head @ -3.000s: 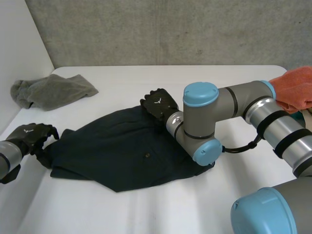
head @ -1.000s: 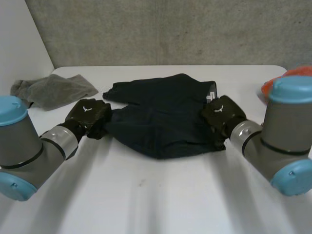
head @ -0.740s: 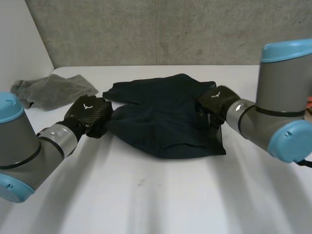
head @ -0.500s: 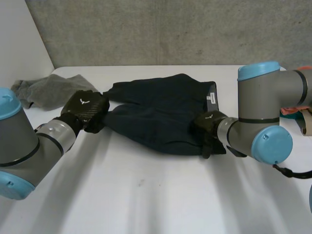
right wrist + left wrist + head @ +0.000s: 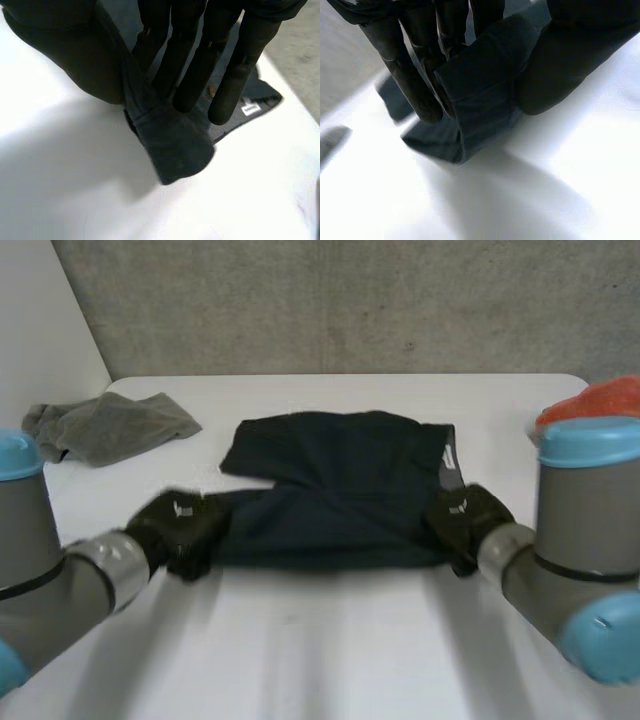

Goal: Fold the laundry.

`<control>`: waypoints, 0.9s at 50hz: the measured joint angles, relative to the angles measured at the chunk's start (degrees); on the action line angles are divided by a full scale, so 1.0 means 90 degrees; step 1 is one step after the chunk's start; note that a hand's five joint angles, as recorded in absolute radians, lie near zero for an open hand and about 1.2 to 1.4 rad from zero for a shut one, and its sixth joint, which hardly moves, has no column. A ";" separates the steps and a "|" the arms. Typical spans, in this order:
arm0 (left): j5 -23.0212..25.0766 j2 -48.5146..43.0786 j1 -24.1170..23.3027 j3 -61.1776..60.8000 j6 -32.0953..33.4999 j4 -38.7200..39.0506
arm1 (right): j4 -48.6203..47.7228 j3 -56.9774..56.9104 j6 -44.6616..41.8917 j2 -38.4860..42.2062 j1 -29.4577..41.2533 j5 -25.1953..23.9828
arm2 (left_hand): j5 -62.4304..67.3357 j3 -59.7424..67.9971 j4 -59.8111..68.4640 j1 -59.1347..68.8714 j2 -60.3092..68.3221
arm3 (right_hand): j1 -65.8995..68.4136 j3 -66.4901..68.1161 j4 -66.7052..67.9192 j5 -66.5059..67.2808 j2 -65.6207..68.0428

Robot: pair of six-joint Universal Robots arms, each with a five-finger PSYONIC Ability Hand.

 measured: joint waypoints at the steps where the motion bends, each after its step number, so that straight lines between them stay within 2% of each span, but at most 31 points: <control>1: 0.0016 0.0073 -0.0005 -0.0090 0.0265 -0.0419 | 0.0255 0.0269 -0.0429 -0.0247 -0.0048 -0.0080 | 0.0000 0.0000 -0.0001 0.0000 0.0000 | 0.0000 -0.0001 0.0000 0.0001 0.0000; 2: 0.0021 0.0094 -0.0007 -0.0121 0.0357 -0.0566 | 0.0346 0.0357 -0.0579 -0.0325 -0.0066 -0.0107 | 0.0000 0.0000 -0.0001 0.0000 0.0000 | 0.0000 -0.0001 0.0000 0.0001 0.0001; 4: 0.0078 0.0226 -0.0011 -0.0321 0.1019 -0.1677 | 0.1035 0.0934 -0.1669 -0.0837 -0.0209 -0.0271 | 0.0001 0.0000 -0.0001 0.0000 0.0000 | 0.0000 -0.0001 0.0000 0.0001 0.0000; 7: 0.0184 0.0289 -0.0014 -0.0436 0.1518 -0.2562 | 0.1458 0.1282 -0.2369 -0.1164 -0.0319 -0.0365 | 0.0001 0.0000 0.0000 0.0000 0.0000 | 0.0000 0.0004 0.0001 0.0001 0.0078; 9: 0.0325 0.0304 -0.0022 -0.0430 0.1761 -0.3005 | 0.1578 0.1400 -0.2600 -0.1303 -0.0377 -0.0403 | 0.0001 -0.0001 0.0000 0.0000 0.0000 | 0.0000 0.0019 0.0001 0.0001 0.0077; 12: 0.0478 0.0285 -0.0043 -0.0277 0.1842 -0.3185 | 0.1540 0.1379 -0.2582 -0.1329 -0.0418 -0.0424 | 0.0001 -0.0001 0.0000 0.0000 0.0000 | 0.0001 0.0019 0.0001 0.0002 0.0078; 16: 0.0518 0.0176 -0.0108 0.0180 0.1643 -0.2929 | 0.1291 0.1123 -0.2264 -0.1143 -0.0435 -0.0406 | 0.0138 -0.0001 0.0000 0.0000 0.0000 | 0.0101 0.0019 0.0001 0.0055 0.0078; 23: 0.0126 -0.0487 -0.0341 0.1541 0.1066 -0.1736 | 0.0537 0.0264 -0.1464 -0.0428 -0.0426 -0.0163 | 0.0143 0.0000 0.0001 0.0000 0.0000 | 0.0101 0.0019 0.0001 0.0083 0.0078; 26: -0.0211 -0.1124 -0.0482 0.2501 0.0892 -0.0919 | 0.0150 -0.0154 -0.1153 -0.0082 -0.0417 0.0034 | 0.0143 0.0000 0.0001 0.0000 0.0000 | 0.0101 0.0019 0.0001 0.0083 0.0077; 31: -0.0605 -0.2131 -0.0672 0.3920 0.0834 -0.0040 | -0.0954 -0.1185 -0.0587 0.0757 -0.0379 0.0581 | 0.0143 0.0000 0.0002 0.0000 0.0000 | 0.0101 0.0019 0.0001 0.0084 0.0078; 39: -0.1050 -0.3850 -0.0957 0.6239 0.0859 0.0383 | -0.2561 -0.2177 -0.0513 0.1750 -0.0335 0.0902 | 0.0143 -0.0003 0.0002 -0.0002 -0.0003 | 0.0101 0.0019 0.0003 0.0101 0.0078; 41: -0.1200 -0.4372 -0.1034 0.6901 0.0855 0.0348 | -0.3066 -0.2405 -0.0620 0.2068 -0.0337 0.0937 | -0.0997 -0.1194 -0.1227 -0.1235 -0.1348 | -0.0574 -0.0830 -0.0851 -0.0806 -0.0735; 42: -0.1223 -0.4447 -0.1047 0.6995 0.0854 0.0338 | -0.3169 -0.2446 -0.0647 0.2132 -0.0339 0.0942 | -0.0997 -0.1194 -0.1227 -0.1235 -0.1348 | -0.0684 -0.1073 -0.1090 -0.1053 -0.0983; 43: -0.1290 -0.4636 -0.1087 0.7233 0.0854 0.0311 | -0.3329 -0.2509 -0.0695 0.2233 -0.0340 0.0951 | -0.2049 -0.2240 -0.2300 -0.2456 -0.2286 | -0.1649 -0.2057 -0.2055 -0.2035 -0.2015; 44: -0.1375 -0.4840 -0.1143 0.7488 0.0856 0.0271 | -0.3620 -0.2607 -0.0801 0.2425 -0.0344 0.0970 | -0.3114 -0.3415 -0.3375 -0.3693 -0.3479 | -0.3450 -0.3698 -0.3693 -0.3724 -0.3714; 45: -0.1416 -0.4925 -0.1172 0.7595 0.0857 0.0254 | -0.3754 -0.2642 -0.0856 0.2517 -0.0343 0.0983 | -0.4674 -0.4837 -0.4969 -0.5374 -0.5019 | -0.3698 -0.4064 -0.4051 -0.4105 -0.4101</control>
